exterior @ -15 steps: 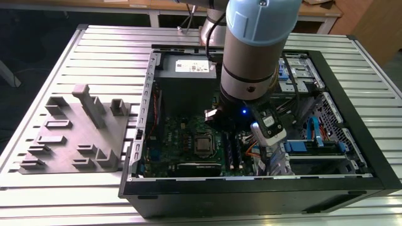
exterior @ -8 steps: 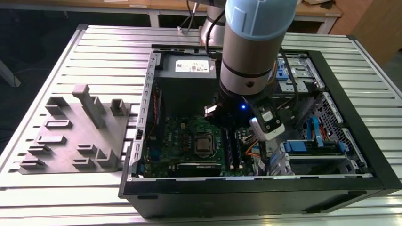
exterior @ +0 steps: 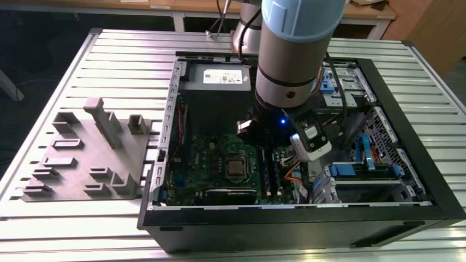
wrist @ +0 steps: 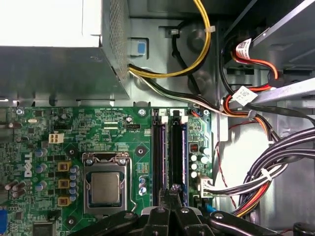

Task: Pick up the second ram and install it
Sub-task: 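Press down the second ram until it locks into place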

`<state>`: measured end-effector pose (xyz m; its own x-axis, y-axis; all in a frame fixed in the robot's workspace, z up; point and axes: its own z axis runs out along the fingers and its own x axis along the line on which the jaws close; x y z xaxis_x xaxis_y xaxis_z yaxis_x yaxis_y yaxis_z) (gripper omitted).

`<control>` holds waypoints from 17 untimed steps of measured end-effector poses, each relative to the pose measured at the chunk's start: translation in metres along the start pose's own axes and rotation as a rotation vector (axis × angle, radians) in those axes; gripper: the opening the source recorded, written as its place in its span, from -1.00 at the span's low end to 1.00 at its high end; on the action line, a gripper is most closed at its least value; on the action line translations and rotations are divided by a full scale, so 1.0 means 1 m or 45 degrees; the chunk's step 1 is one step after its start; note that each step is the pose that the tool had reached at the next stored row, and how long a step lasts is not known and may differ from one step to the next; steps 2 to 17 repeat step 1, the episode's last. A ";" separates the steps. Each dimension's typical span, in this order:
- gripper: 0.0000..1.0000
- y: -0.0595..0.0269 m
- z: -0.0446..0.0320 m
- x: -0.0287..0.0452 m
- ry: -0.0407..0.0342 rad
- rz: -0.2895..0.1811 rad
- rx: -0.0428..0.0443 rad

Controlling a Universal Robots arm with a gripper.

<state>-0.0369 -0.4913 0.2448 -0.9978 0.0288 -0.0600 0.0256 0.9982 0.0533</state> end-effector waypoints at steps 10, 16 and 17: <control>-0.86 0.0000 -0.0001 0.0000 0.0000 0.000 0.000; -0.86 0.0000 -0.0001 0.0000 0.0000 0.000 0.000; -0.86 0.0000 -0.0001 0.0000 0.0000 0.000 0.000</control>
